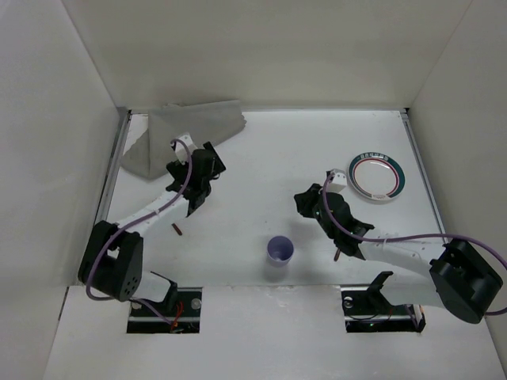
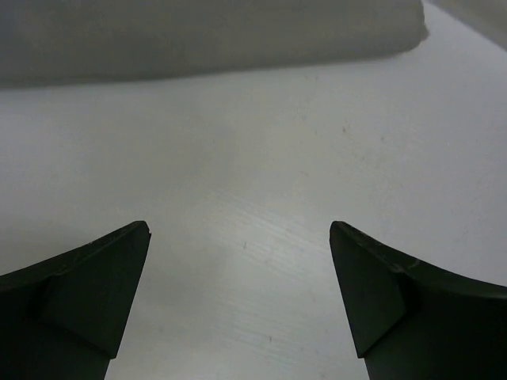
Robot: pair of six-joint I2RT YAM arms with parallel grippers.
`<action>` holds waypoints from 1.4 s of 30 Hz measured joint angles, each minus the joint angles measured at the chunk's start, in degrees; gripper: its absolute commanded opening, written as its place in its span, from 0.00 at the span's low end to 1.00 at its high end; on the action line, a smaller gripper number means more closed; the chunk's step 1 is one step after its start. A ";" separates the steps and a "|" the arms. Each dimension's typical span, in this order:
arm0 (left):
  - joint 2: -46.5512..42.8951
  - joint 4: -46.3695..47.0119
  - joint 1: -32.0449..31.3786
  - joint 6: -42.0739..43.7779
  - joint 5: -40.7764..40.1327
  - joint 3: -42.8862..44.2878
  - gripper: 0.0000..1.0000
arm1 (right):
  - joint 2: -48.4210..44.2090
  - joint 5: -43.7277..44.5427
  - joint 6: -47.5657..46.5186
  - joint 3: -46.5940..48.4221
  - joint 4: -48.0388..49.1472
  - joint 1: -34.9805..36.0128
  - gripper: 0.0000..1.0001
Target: Set the dinner table for one person
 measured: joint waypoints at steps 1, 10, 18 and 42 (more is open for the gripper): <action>0.98 1.22 1.70 1.22 0.44 1.29 1.00 | 0.00 -0.02 -0.02 0.00 -0.02 0.04 0.16; 15.06 6.86 18.62 7.85 7.30 16.68 0.24 | 1.99 -1.25 -0.52 1.51 -0.22 1.09 0.09; 33.16 6.47 30.60 10.34 13.49 32.81 0.37 | 2.62 -1.46 -1.11 1.81 -0.44 1.60 0.12; 51.17 0.87 24.17 11.65 17.53 49.75 0.13 | 6.47 -2.14 -2.01 3.32 -0.61 1.77 0.19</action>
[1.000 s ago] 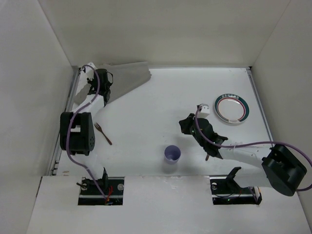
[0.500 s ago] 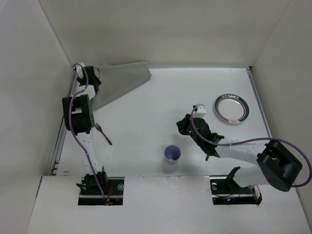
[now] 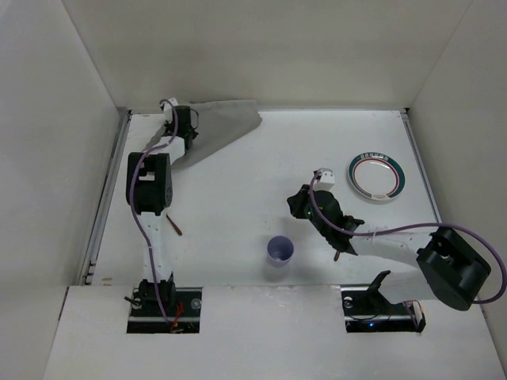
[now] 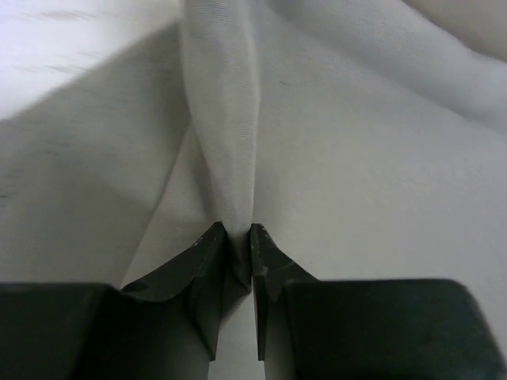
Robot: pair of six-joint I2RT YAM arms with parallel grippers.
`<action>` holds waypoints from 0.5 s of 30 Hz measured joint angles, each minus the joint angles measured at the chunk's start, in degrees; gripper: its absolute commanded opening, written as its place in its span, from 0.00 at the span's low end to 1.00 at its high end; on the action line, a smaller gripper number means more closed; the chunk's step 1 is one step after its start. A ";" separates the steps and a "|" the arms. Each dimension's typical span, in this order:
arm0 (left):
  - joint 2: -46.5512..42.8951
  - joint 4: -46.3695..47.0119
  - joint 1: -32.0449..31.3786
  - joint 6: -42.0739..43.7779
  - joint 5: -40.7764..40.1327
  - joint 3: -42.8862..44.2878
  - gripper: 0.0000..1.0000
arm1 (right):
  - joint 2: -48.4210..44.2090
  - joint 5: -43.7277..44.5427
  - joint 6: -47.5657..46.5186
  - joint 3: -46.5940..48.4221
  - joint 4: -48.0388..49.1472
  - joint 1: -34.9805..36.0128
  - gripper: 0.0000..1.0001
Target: Set the dinner table for one person
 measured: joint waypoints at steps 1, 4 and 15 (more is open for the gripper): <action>-0.22 0.74 -1.92 -0.72 -0.04 -0.59 0.12 | -0.37 -0.04 -0.04 0.00 0.02 -0.28 0.19; -2.51 3.45 -7.72 -4.26 -0.09 -4.83 0.11 | -2.03 -0.02 -0.07 -0.02 0.07 -1.18 0.19; -19.63 11.23 -23.23 -16.79 -6.91 -30.84 0.33 | -4.74 0.07 -0.15 -0.13 0.07 -1.53 0.19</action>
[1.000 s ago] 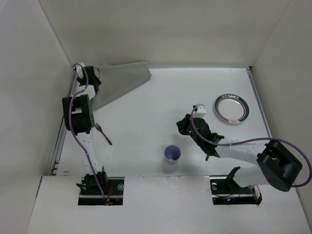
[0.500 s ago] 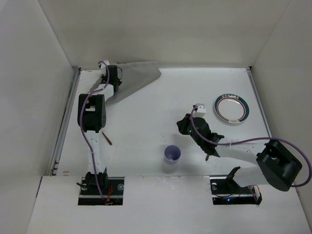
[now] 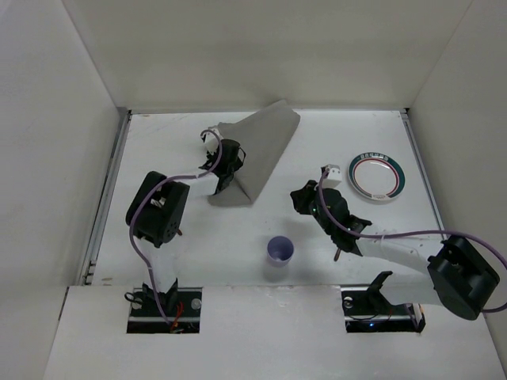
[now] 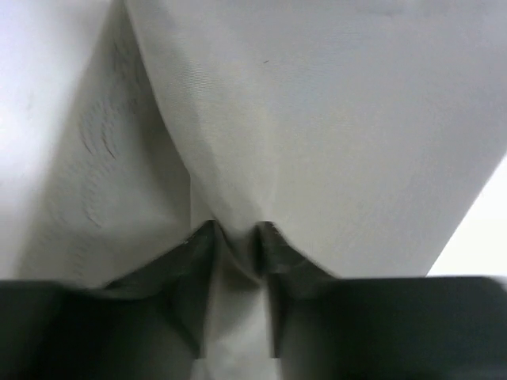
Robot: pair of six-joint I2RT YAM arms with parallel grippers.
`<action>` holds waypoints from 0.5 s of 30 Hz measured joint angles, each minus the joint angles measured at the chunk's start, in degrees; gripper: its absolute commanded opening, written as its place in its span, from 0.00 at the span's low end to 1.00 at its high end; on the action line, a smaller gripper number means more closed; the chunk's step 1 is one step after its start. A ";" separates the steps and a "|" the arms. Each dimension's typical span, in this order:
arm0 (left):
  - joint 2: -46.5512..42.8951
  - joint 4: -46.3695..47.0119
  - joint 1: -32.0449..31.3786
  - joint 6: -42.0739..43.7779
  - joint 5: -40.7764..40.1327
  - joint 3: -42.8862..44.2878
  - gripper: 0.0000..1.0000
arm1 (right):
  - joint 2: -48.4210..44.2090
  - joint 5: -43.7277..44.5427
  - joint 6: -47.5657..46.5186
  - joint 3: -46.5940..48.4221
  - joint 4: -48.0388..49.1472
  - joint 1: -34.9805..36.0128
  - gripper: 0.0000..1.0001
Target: Set the dinner table for one person
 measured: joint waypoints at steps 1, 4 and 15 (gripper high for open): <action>-1.66 0.20 -0.96 -0.46 -1.29 -1.81 0.42 | 0.00 -0.02 0.00 -0.04 -0.02 0.00 0.19; -5.38 0.39 -2.71 -1.29 -4.02 -4.85 0.52 | 0.00 -0.02 0.00 -0.22 -0.04 0.00 0.19; -7.56 1.44 5.31 -0.59 -3.96 -2.25 0.51 | 0.04 -0.02 -0.02 -0.22 -0.02 0.00 0.20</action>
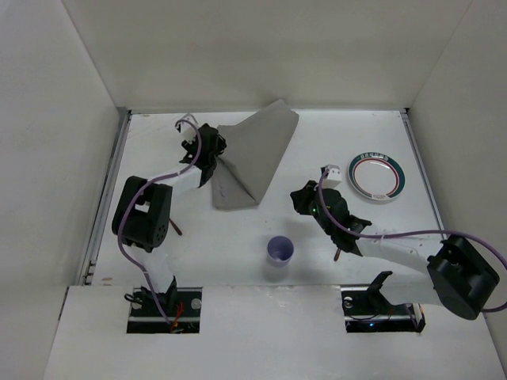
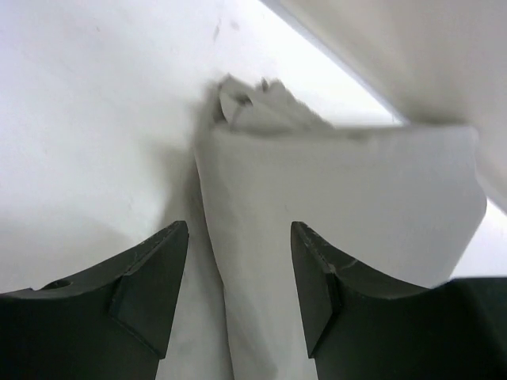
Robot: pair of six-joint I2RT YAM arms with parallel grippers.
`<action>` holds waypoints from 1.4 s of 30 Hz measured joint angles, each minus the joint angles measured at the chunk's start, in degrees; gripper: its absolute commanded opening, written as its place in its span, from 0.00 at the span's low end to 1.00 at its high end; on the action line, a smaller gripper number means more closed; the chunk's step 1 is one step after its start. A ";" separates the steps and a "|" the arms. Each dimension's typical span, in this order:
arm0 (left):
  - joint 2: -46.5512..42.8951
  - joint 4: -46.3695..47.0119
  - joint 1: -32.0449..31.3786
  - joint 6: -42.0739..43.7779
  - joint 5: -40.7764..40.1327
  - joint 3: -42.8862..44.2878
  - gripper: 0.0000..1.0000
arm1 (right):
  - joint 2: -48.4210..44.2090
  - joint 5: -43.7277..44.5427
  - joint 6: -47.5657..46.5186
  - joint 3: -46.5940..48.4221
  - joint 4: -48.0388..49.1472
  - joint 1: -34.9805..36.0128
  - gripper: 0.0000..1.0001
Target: Set the dinner table for one person
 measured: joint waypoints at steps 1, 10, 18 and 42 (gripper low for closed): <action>0.87 0.02 1.36 -0.17 0.79 1.20 0.51 | 0.09 0.00 -0.02 0.00 0.00 0.02 0.20; 12.15 -0.96 7.98 -0.04 8.96 12.66 0.42 | 2.29 -0.48 -0.04 0.02 -0.07 0.52 0.20; 14.97 -3.10 7.69 0.13 10.60 14.82 0.38 | 2.36 -0.87 -0.04 0.02 -0.07 0.87 0.20; 9.99 2.99 -19.17 10.88 22.67 25.44 0.09 | -12.09 10.60 1.99 -6.03 0.02 1.11 0.16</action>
